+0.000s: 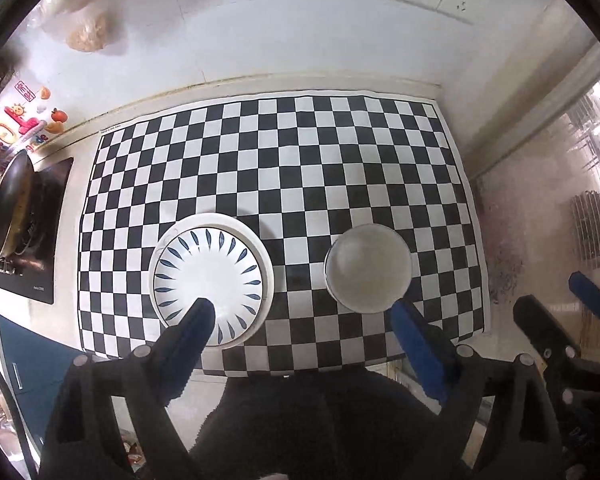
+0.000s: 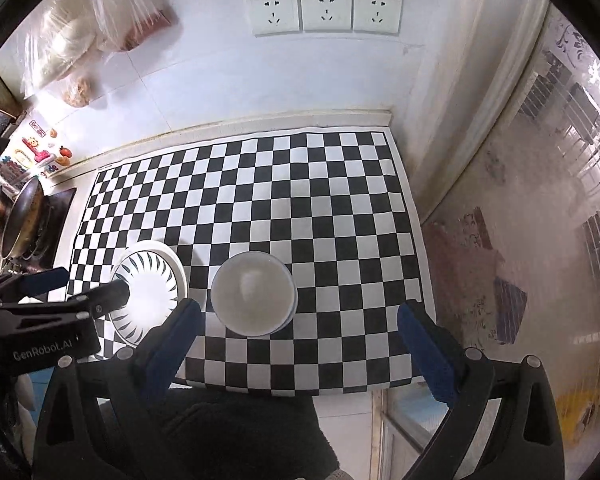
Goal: Organize plates and bowls
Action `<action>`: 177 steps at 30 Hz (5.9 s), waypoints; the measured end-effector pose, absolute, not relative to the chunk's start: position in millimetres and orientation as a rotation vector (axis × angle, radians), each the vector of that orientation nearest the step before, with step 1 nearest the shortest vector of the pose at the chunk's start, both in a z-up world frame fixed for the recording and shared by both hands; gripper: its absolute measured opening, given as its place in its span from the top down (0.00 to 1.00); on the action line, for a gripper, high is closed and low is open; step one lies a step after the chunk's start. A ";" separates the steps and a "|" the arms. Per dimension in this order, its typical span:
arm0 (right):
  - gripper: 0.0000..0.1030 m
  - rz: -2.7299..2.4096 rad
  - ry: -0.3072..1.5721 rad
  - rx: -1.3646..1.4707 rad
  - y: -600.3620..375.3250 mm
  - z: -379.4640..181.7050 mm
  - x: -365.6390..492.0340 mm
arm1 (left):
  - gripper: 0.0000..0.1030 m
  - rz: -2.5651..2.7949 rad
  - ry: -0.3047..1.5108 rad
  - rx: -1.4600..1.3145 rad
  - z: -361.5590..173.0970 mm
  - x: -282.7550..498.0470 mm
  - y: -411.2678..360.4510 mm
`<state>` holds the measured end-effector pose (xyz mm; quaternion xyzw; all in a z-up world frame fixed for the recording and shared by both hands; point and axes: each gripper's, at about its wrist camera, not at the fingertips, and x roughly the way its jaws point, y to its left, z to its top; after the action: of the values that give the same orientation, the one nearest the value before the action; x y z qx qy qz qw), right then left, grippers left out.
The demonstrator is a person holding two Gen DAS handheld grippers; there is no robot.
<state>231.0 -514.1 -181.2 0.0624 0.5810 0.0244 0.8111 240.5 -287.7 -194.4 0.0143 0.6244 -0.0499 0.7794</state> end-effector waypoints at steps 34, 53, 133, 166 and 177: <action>0.03 0.070 1.488 0.355 -529.5 -350.9 272.7 | 0.12 -0.198 1.463 0.035 -312.4 294.9 -310.1; 0.03 0.090 1.668 0.537 -531.5 -481.8 282.3 | 0.12 -0.245 1.649 0.044 -402.8 333.1 -321.6; 0.50 0.604 1.628 0.703 -341.7 -446.3 334.3 | 0.41 -0.262 1.617 -0.333 -369.1 346.1 -147.8; 0.50 0.600 1.727 0.665 -264.2 -483.6 322.0 | 0.41 -0.200 1.686 -0.418 -420.7 332.0 -71.4; 0.49 0.590 1.720 0.641 -263.9 -481.3 322.2 | 0.40 -0.211 1.679 -0.448 -423.2 332.0 -67.1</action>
<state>322.2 -263.9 -481.4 0.2733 0.7327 0.2515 0.5702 332.0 -67.1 -423.2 -0.1963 0.7364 -0.0926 0.6407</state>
